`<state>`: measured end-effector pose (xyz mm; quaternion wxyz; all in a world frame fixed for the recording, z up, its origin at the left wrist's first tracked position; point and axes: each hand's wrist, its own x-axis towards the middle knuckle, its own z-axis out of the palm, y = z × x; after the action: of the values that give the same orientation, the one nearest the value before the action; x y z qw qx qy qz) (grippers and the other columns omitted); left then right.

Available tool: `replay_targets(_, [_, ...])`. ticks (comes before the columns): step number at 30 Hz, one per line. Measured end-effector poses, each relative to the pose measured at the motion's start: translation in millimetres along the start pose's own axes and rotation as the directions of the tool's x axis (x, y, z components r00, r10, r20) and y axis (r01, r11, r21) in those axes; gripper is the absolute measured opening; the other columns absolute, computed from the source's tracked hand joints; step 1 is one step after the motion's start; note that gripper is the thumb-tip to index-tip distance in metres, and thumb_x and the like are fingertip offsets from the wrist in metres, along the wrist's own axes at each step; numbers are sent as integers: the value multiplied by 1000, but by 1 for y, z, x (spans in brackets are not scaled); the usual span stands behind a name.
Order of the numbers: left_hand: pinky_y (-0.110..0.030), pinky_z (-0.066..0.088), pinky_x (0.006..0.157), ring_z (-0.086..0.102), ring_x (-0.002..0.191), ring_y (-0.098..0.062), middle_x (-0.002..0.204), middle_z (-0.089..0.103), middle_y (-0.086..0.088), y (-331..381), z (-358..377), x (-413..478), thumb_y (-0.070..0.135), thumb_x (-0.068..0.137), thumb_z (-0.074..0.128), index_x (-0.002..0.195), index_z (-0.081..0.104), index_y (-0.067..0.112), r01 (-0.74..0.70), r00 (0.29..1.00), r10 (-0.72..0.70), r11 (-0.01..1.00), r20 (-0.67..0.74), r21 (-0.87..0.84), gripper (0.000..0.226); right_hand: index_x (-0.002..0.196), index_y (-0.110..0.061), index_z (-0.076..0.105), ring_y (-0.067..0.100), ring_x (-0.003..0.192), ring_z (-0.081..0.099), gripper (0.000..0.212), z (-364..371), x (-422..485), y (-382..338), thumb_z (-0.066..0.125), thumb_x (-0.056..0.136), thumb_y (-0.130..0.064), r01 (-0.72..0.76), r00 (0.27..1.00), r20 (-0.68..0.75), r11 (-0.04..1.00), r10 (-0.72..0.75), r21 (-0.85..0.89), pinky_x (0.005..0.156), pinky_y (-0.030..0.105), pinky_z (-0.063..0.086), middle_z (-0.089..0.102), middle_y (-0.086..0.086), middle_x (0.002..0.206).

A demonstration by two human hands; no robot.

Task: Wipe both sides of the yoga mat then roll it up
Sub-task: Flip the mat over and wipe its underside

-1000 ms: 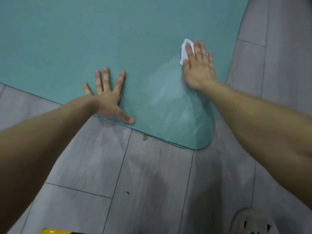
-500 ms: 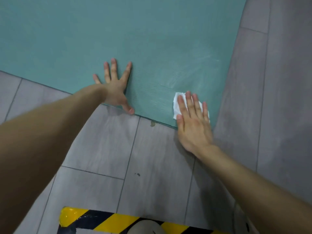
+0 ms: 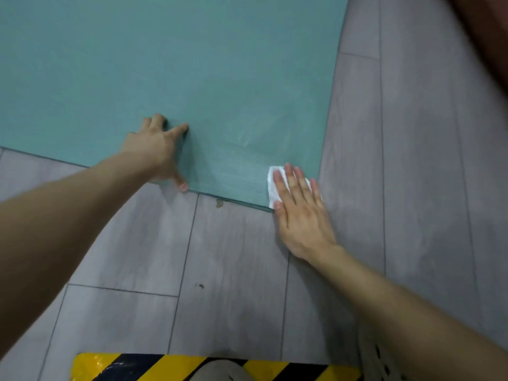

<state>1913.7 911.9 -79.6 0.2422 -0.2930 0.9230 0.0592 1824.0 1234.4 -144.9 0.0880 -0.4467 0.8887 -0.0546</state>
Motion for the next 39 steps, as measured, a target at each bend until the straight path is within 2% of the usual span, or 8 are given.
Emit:
replay_targets(8, [-57,46,112,29,150,-33,166,24,-5,-6,6,-10,81,49,87,164,18,44,-50,999,50,998,-10,25,139,169,-20,1,26,163,-6,66,-22,205,11,18,109,-40,-172,985,27,985,172,21,131,51,-4,-4,8,177])
replay_targets(11, [-51,52,103,45,137,-35,154,41,-4,-5,0,-8,78,38,92,158,33,42,-64,997,65,998,-49,17,139,169,-19,6,25,163,-2,66,1,147,-59,24,108,-38,111,994,-3,994,-111,-4,131,51,-1,2,7,177])
replay_targets(15, [-51,54,100,50,127,-37,146,47,-6,-3,0,-6,71,33,97,153,42,40,-65,996,64,998,-68,-13,136,169,-20,14,24,163,6,65,15,96,-77,29,108,-35,538,842,79,843,-534,-31,131,50,4,12,4,176])
replay_targets(18, [-48,48,109,43,135,-36,155,40,-6,-4,5,-9,71,39,96,158,34,41,-57,998,56,997,-32,-47,137,169,-20,10,27,163,5,64,-11,191,-4,18,108,-37,217,975,78,971,-209,-98,130,55,8,9,5,177])
replay_targets(21, [-48,50,107,43,133,-36,152,40,-6,-4,3,-8,72,38,96,158,34,42,-61,998,59,997,-34,-49,138,169,-23,7,23,163,-1,63,-33,231,16,19,110,-40,-171,984,40,985,171,-4,131,51,0,3,3,177])
replay_targets(26, [-44,47,107,41,135,-35,154,40,-5,-5,2,-10,65,41,99,159,35,40,-59,997,56,995,-47,-82,136,169,-21,18,19,163,6,61,7,142,-92,25,112,-42,455,888,106,888,-448,-64,132,45,2,16,0,176])
replay_targets(31, [-45,54,101,45,124,-34,138,45,-5,-4,2,-5,67,34,99,151,41,38,-56,998,55,997,-26,-52,134,168,-22,18,20,162,12,57,-64,209,-30,24,114,-39,196,959,222,977,-175,-79,132,41,12,16,1,176])
replay_targets(39, [-55,57,93,48,121,-37,132,40,-7,10,-14,-5,74,30,95,148,34,34,-23,995,15,997,101,77,139,167,-40,14,19,158,23,59,-229,218,-5,16,110,-54,703,663,566,668,-490,-245,129,41,22,13,-10,175])
